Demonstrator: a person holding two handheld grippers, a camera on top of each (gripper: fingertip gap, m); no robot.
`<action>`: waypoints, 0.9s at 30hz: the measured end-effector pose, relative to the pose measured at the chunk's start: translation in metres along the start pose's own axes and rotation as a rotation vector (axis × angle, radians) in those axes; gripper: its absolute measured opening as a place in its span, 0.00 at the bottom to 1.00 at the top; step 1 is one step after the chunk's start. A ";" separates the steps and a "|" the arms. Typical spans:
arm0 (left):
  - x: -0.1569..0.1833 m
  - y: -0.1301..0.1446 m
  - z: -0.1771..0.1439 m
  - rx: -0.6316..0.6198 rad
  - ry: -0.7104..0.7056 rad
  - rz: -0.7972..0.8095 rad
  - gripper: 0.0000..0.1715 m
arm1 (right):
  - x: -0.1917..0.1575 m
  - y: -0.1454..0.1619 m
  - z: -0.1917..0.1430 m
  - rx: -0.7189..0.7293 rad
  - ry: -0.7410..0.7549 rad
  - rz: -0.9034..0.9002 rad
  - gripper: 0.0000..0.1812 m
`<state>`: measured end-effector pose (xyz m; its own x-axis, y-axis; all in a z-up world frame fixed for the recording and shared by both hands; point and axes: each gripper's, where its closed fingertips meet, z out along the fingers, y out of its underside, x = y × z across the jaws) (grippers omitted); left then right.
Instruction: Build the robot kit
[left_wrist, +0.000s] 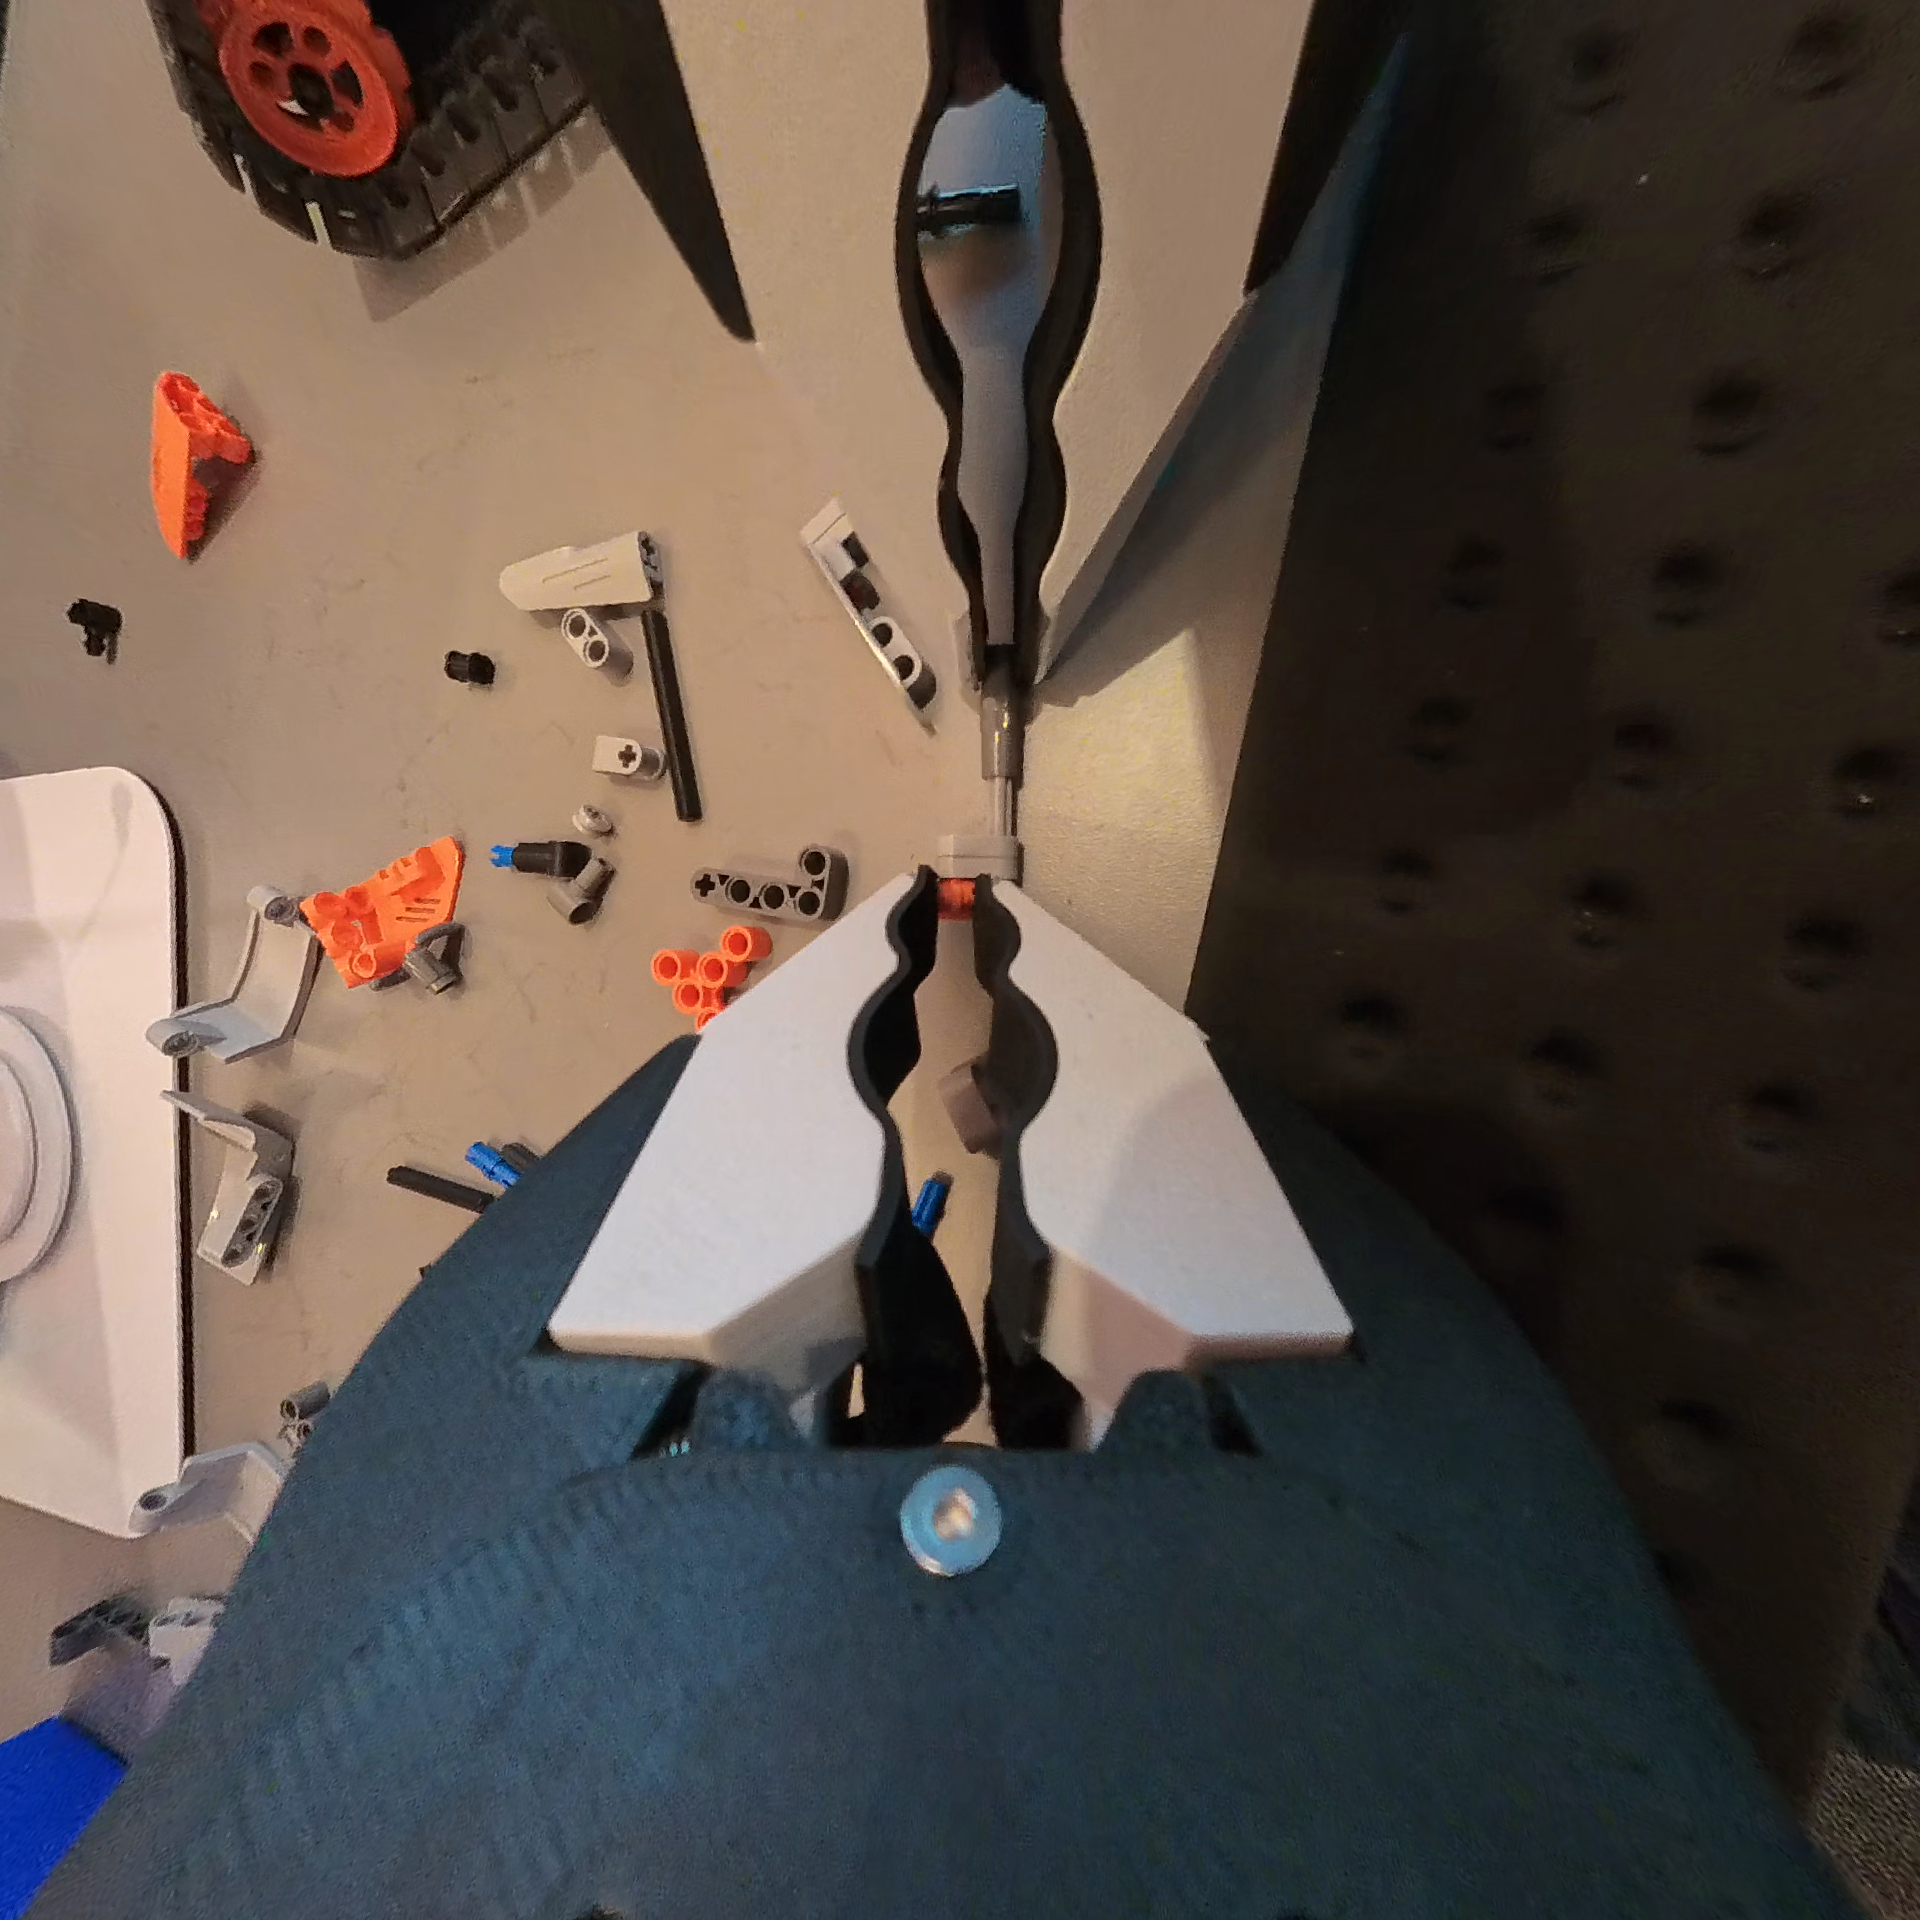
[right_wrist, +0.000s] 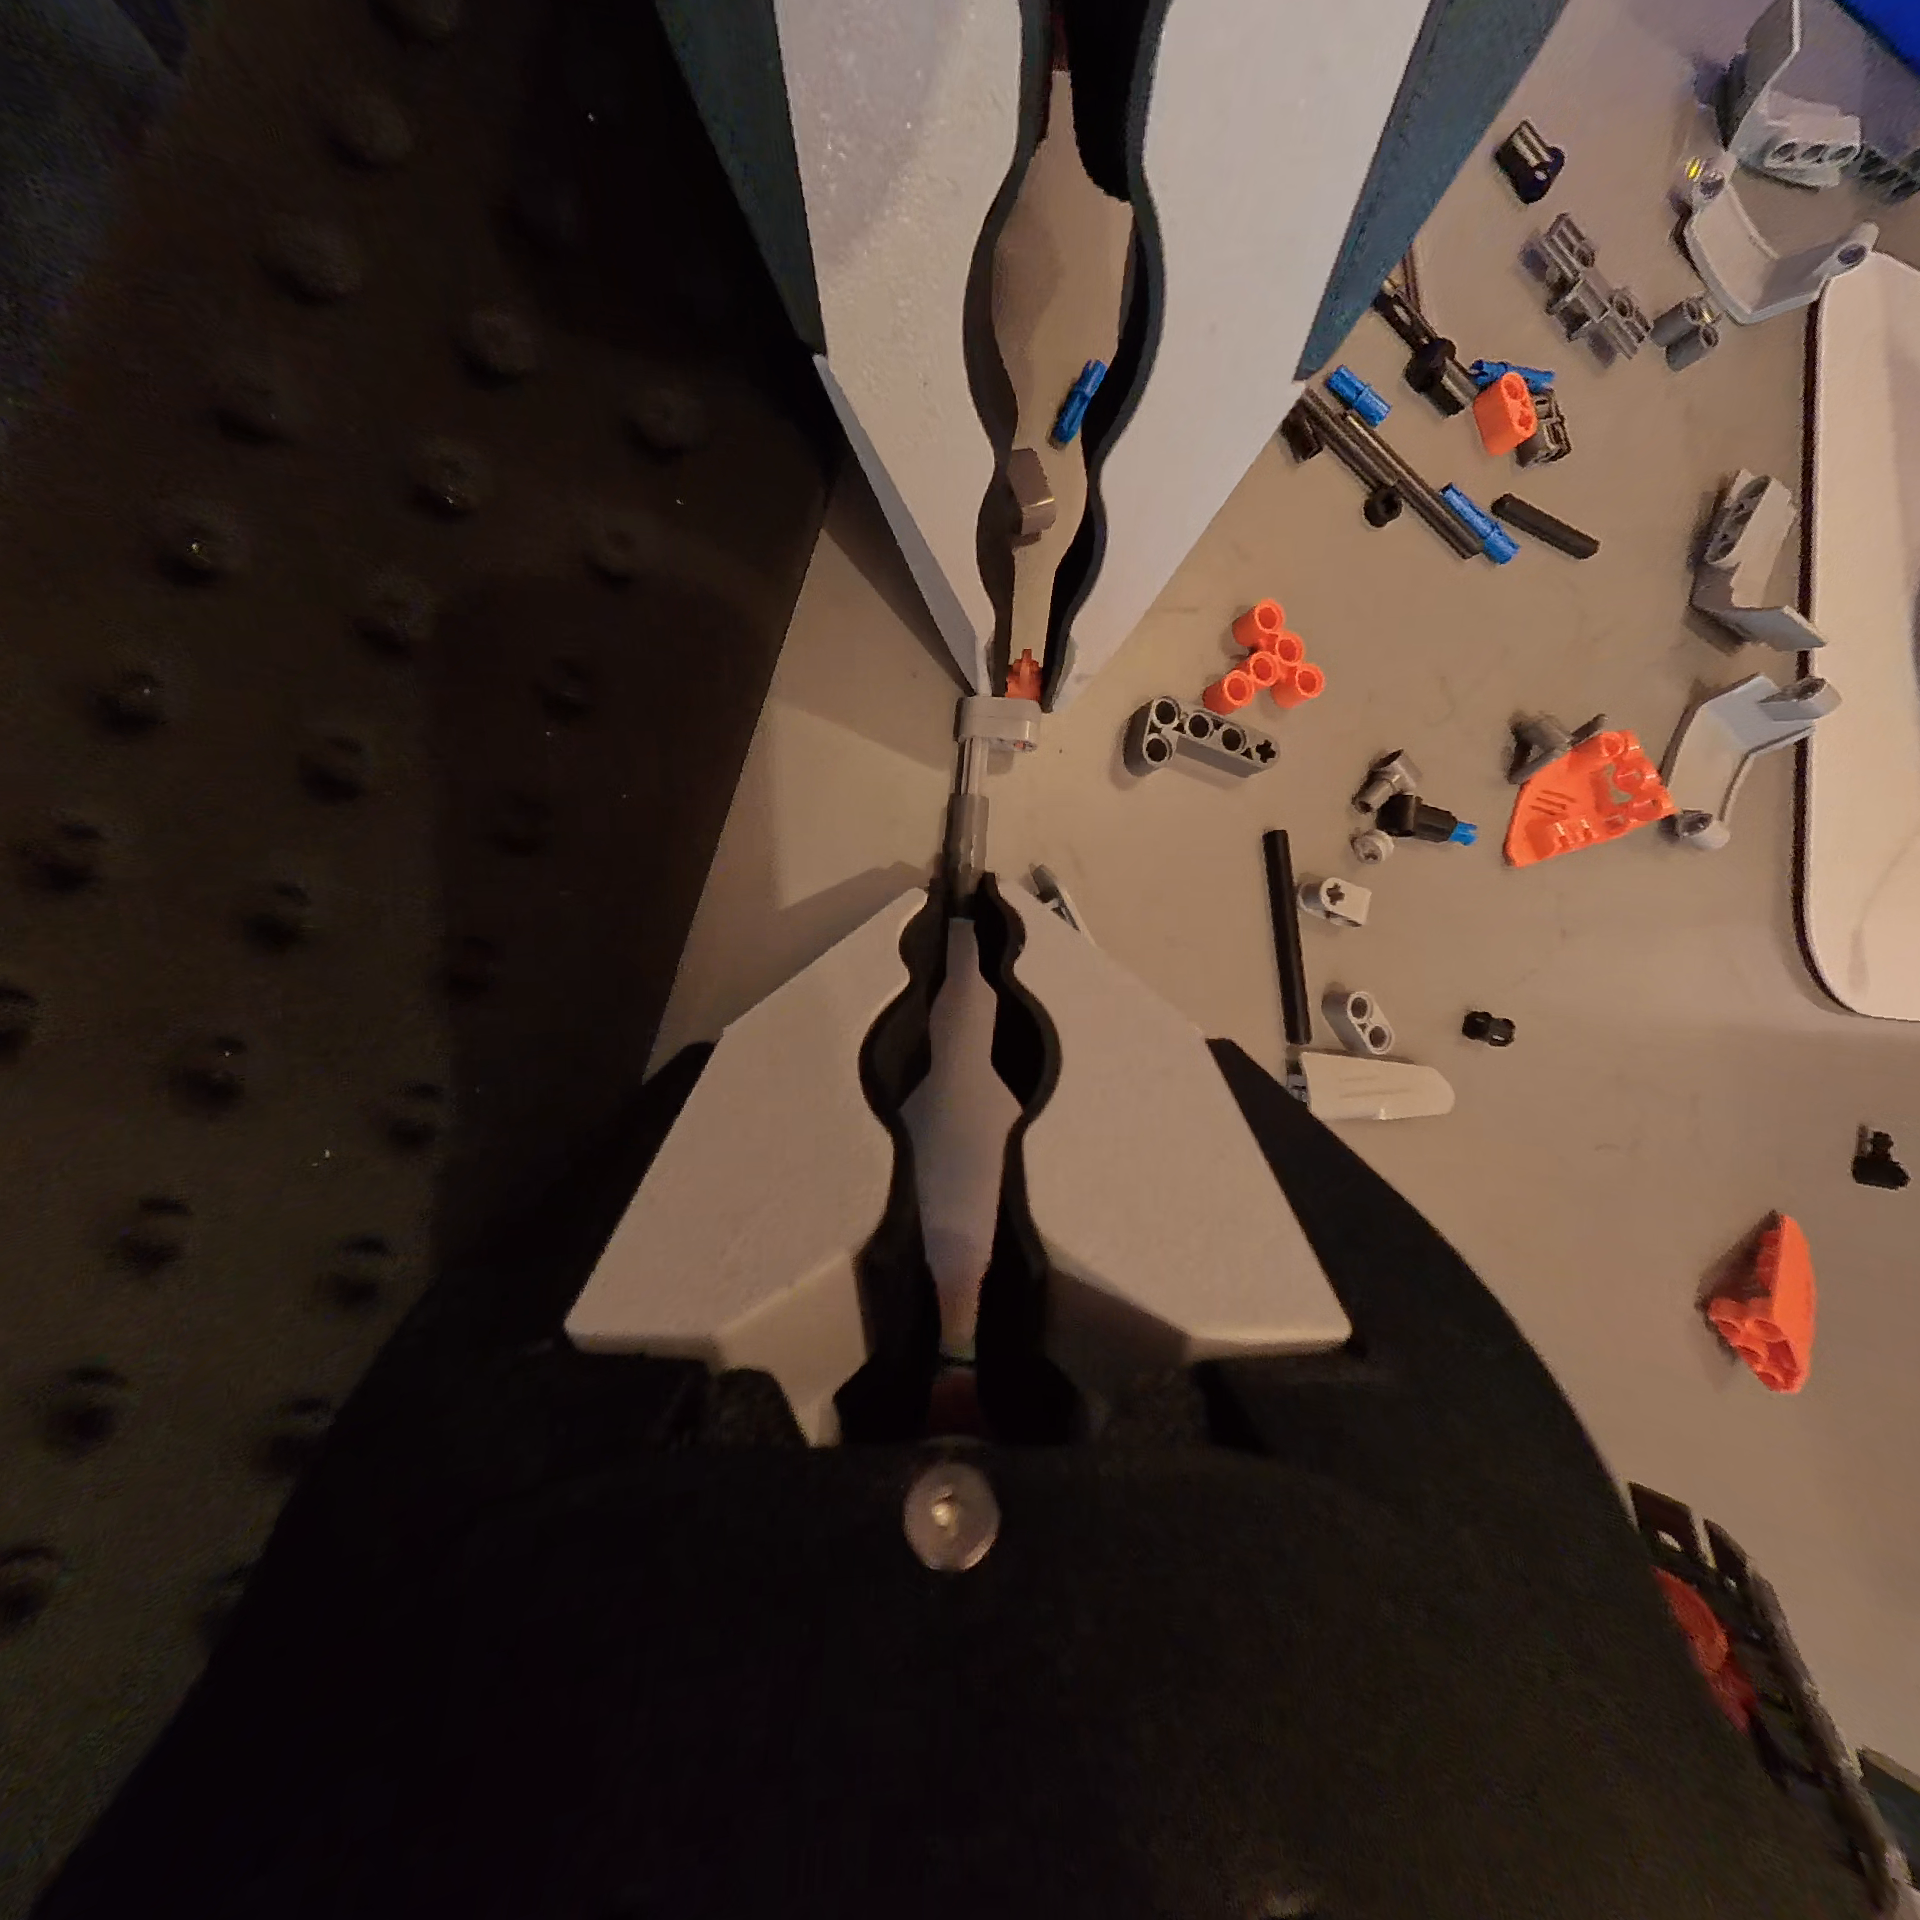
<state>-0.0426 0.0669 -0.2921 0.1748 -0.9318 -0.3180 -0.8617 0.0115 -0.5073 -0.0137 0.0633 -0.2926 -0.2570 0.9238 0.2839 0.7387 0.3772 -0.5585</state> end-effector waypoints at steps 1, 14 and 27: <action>0.000 0.000 0.000 0.001 -0.001 -0.001 0.02 | 0.000 0.000 0.000 0.006 -0.004 0.005 0.01; 0.000 -0.005 0.003 0.042 -0.026 -0.013 0.02 | 0.000 -0.005 0.003 0.031 -0.026 0.013 0.01; -0.005 -0.005 0.002 0.086 -0.059 0.012 0.03 | 0.003 -0.003 -0.008 0.066 -0.037 0.066 0.06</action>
<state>-0.0379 0.0723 -0.2892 0.1945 -0.9087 -0.3694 -0.8202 0.0559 -0.5694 -0.0122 0.0645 -0.2836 -0.2329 0.9482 0.2162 0.7127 0.3176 -0.6254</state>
